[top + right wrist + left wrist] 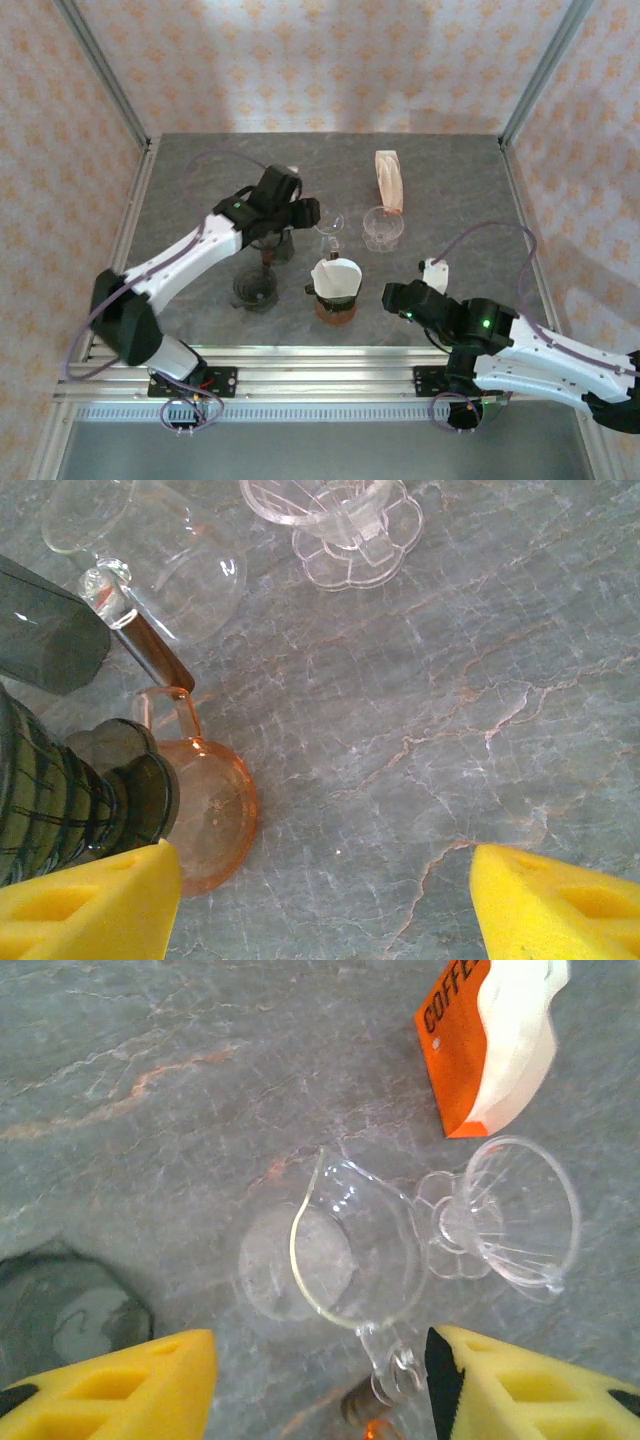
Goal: Place the coffee filter in the dripper
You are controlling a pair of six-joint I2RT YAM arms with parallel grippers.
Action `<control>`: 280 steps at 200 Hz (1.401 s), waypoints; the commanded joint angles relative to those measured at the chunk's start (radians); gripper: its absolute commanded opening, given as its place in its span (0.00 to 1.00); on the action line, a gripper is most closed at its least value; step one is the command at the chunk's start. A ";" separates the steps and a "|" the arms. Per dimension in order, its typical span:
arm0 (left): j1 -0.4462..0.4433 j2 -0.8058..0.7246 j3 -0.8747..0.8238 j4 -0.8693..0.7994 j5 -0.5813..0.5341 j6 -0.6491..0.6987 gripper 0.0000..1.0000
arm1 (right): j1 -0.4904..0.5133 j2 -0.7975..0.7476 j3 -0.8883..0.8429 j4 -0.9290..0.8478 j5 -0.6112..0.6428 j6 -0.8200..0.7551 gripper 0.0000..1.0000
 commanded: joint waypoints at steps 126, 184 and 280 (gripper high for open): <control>0.006 0.350 0.216 -0.104 -0.053 0.145 0.28 | 0.005 -0.003 -0.006 -0.055 0.022 0.062 0.76; 0.006 0.353 0.231 -0.127 -0.073 0.140 0.11 | 0.005 -0.003 -0.007 -0.057 0.018 0.070 0.76; 0.012 0.321 0.248 -0.166 -0.067 0.133 0.00 | 0.005 -0.095 -0.088 -0.048 -0.026 0.109 0.76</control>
